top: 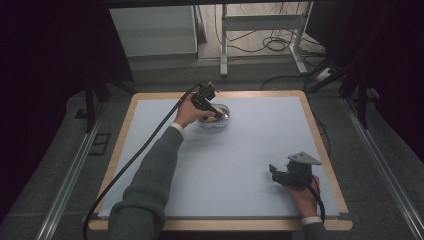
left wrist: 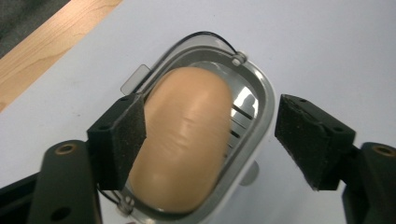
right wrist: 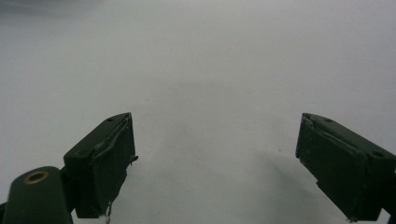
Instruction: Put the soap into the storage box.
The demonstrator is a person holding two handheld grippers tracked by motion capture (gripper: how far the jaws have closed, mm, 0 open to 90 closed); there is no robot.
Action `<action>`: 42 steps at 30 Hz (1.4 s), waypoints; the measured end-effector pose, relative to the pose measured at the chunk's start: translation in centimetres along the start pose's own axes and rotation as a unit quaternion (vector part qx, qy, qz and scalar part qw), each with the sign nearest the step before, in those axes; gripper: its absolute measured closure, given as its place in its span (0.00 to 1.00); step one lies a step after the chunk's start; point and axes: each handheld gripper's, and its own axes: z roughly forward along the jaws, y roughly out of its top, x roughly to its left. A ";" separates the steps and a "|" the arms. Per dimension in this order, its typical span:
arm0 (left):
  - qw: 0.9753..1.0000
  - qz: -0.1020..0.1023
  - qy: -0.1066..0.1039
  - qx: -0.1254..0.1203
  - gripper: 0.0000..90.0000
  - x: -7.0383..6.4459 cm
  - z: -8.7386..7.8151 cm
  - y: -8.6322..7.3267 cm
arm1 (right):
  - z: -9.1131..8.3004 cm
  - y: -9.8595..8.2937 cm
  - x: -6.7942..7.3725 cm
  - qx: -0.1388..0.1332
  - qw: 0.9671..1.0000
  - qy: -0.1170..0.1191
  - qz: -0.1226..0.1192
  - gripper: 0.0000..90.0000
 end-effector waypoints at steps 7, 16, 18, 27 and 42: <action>1.000 0.009 0.005 -0.009 0.23 -1.3 -1.8 -1.2 | 0.0 0.0 0.0 -0.001 1.000 -0.003 -0.001 0.13; 0.999 0.021 0.014 -0.031 0.20 -3.1 -4.0 -4.7 | -0.1 0.0 0.0 -0.003 1.000 -0.005 -0.002 0.13; 0.999 0.022 0.022 -0.042 0.20 -3.5 -4.5 -5.8 | 0.0 0.0 0.0 -0.003 1.000 -0.005 -0.001 0.13; 0.997 0.014 0.019 -0.068 0.18 -5.0 -5.7 -11.5 | 0.0 0.0 0.1 -0.003 1.000 -0.008 -0.005 0.13; 0.995 -0.037 0.014 -0.089 0.18 -7.2 -8.1 -20.3 | 0.0 0.0 0.1 0.000 1.000 -0.015 -0.003 0.13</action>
